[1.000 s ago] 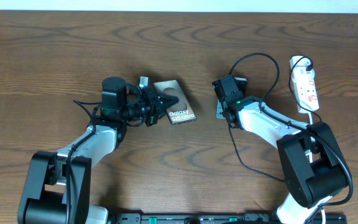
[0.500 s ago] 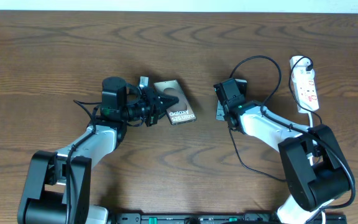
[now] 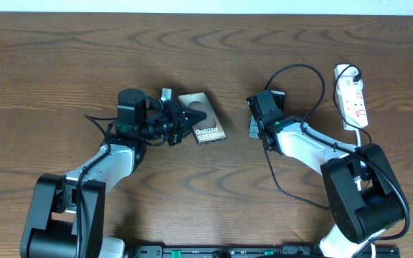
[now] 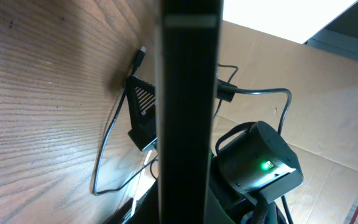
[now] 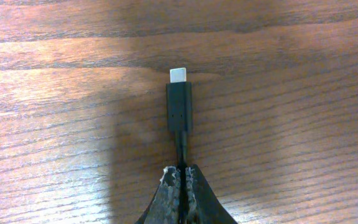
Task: Plug charger to phone and switch on socket
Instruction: 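Lower the right gripper onto the black USB-C cable and grasp it, then carry the cable plug with the right gripper toward the phone's bottom port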
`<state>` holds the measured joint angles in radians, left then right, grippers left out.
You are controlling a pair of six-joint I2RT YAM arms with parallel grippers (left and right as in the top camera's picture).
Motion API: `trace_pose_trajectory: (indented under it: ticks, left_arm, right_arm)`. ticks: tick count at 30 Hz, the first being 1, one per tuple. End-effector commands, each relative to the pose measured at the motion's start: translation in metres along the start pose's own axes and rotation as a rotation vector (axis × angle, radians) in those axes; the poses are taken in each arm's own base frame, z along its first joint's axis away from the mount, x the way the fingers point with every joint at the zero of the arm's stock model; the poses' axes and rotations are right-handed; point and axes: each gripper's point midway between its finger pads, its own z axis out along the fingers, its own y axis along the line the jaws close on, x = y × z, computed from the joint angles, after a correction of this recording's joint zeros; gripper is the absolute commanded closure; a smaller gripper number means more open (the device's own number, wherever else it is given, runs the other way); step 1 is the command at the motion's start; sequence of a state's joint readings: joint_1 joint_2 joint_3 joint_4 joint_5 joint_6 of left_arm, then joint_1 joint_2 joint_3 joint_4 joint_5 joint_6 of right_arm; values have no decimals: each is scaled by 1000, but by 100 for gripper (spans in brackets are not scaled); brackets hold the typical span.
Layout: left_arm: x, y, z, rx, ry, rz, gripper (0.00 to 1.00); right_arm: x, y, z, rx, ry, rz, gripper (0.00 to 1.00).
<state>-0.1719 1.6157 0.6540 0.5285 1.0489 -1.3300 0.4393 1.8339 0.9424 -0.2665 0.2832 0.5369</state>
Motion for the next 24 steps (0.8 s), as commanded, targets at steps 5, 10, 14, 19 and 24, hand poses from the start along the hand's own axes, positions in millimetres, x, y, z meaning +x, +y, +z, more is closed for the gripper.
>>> trace_pose_trajectory:
  ticks: [5,10,14,19,24]
  left_arm:
    - [7,-12,-2,28,40,52,93]
    - [10,-24,-8,76,74,115,93]
    - [13,-52,-17,170,98,267,93]
    - [14,-61,-20,199,99,327,93]
    - [15,-66,-20,213,97,358,92]
  right_arm:
    - [38,18,-5,-175,178,-96,99]
    - [26,33,-69,-344,159,-158,99]
    - [43,30,-136,-475,206,-219,99]
    - [73,34,-202,-695,257,-328,99]
    - [92,43,-246,-866,264,-400,99]
